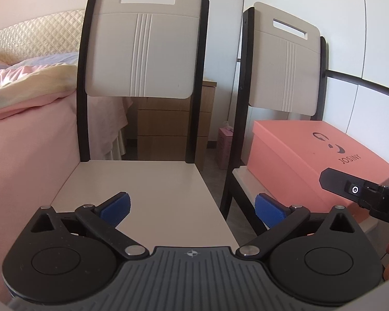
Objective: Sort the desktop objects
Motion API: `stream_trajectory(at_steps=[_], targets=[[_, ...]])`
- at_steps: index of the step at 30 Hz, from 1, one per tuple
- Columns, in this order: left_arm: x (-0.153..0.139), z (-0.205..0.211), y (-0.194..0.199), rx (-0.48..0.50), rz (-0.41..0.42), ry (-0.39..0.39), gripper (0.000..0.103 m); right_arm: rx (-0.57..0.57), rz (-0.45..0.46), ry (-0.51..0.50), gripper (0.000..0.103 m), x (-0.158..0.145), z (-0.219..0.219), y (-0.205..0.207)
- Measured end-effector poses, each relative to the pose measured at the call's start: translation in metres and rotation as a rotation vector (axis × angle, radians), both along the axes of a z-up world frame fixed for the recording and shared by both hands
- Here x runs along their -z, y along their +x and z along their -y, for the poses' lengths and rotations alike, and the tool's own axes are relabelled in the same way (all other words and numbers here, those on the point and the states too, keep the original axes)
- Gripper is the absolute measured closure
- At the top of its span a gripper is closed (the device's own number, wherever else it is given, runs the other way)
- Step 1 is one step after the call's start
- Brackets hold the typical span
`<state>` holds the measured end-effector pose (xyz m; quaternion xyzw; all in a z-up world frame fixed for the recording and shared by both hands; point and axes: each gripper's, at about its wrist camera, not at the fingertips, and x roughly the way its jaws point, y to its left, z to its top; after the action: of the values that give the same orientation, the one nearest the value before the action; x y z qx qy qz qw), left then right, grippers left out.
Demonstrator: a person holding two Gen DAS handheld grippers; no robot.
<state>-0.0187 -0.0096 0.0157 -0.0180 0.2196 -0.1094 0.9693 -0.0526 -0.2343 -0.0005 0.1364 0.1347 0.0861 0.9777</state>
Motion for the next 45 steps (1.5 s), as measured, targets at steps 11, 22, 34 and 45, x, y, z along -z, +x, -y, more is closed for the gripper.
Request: stream_trajectory(at_steps=[11,22,34,45], targets=[[0.0,-0.016,-0.004,-0.055,0.021,0.015,0.0,-0.029,0.032,-0.019,0.015,0.002,-0.032,0.008],[0.002,-0.015,-0.02,-0.052,0.083,0.003,0.0,-0.005,0.046,-0.038,0.002,0.001,-0.029,0.0],[0.005,-0.014,-0.018,-0.045,0.073,0.015,0.0,0.007,0.039,-0.049,0.001,0.001,-0.021,-0.002],[0.005,-0.017,-0.015,-0.057,0.062,0.017,0.0,0.025,0.027,-0.067,0.001,0.002,-0.021,-0.001]])
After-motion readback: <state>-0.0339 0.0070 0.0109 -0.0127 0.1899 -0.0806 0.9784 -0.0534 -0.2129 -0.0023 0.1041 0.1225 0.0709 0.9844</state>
